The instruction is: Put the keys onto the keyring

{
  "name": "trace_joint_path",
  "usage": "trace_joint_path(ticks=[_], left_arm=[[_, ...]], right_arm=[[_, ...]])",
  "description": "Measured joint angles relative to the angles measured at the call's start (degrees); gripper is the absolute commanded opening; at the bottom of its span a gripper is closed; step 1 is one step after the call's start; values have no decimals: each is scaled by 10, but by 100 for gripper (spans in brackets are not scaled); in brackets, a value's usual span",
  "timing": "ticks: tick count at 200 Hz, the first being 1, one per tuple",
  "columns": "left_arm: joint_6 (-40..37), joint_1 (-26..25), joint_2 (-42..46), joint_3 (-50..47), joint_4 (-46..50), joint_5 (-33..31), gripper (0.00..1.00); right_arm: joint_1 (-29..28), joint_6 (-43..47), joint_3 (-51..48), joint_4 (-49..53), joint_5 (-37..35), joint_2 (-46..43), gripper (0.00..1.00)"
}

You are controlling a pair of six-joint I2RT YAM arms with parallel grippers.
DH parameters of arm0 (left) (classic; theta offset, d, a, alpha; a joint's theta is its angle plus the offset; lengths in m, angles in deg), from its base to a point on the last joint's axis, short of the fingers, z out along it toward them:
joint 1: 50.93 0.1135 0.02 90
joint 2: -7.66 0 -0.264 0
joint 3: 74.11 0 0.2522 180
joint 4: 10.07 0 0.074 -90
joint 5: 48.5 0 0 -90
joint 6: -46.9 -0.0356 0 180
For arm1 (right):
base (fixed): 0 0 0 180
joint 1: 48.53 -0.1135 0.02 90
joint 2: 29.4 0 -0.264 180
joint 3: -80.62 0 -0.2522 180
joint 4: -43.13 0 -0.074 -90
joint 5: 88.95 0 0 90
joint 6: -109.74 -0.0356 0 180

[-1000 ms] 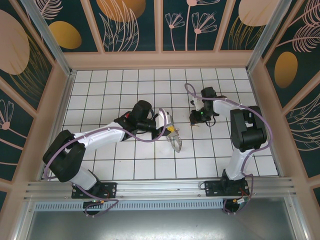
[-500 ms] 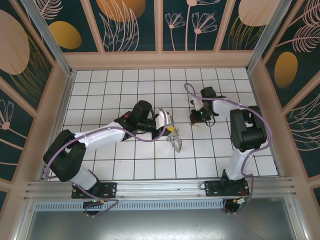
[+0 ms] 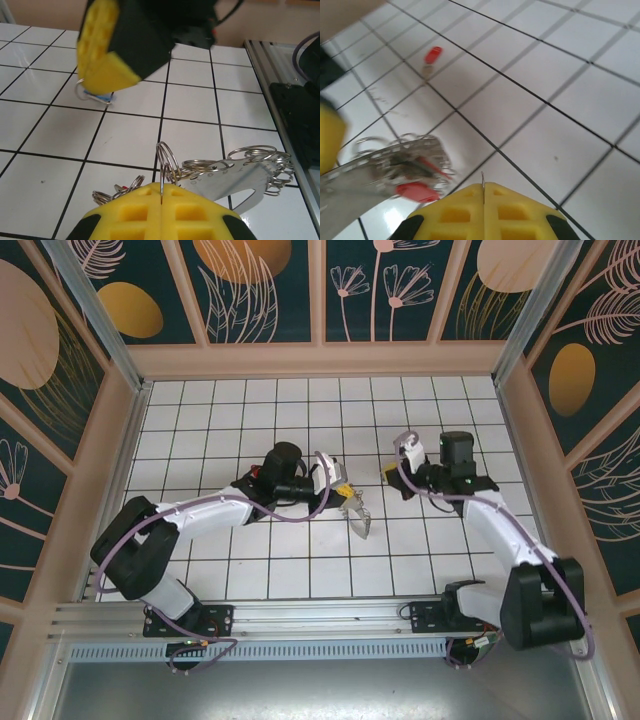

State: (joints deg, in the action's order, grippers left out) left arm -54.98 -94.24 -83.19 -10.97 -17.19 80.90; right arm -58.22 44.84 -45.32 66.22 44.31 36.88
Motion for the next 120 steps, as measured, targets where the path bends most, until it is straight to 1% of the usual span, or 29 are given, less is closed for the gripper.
trace_joint_path(ticks=[17,45,83,120], left_arm=[[15,0,-3,-10,-25,5,0],[27,-1,-3,-15,-45,9,0],[35,-2,-3,-15,-61,12,0],[40,-2,-4,-18,-64,13,0]], right_arm=[[0,33,-15,-2,25,-25,0],[-1,83,-16,4,53,-37,0],[-10,141,-15,26,63,-55,0],[-34,188,2,68,68,-57,0]])
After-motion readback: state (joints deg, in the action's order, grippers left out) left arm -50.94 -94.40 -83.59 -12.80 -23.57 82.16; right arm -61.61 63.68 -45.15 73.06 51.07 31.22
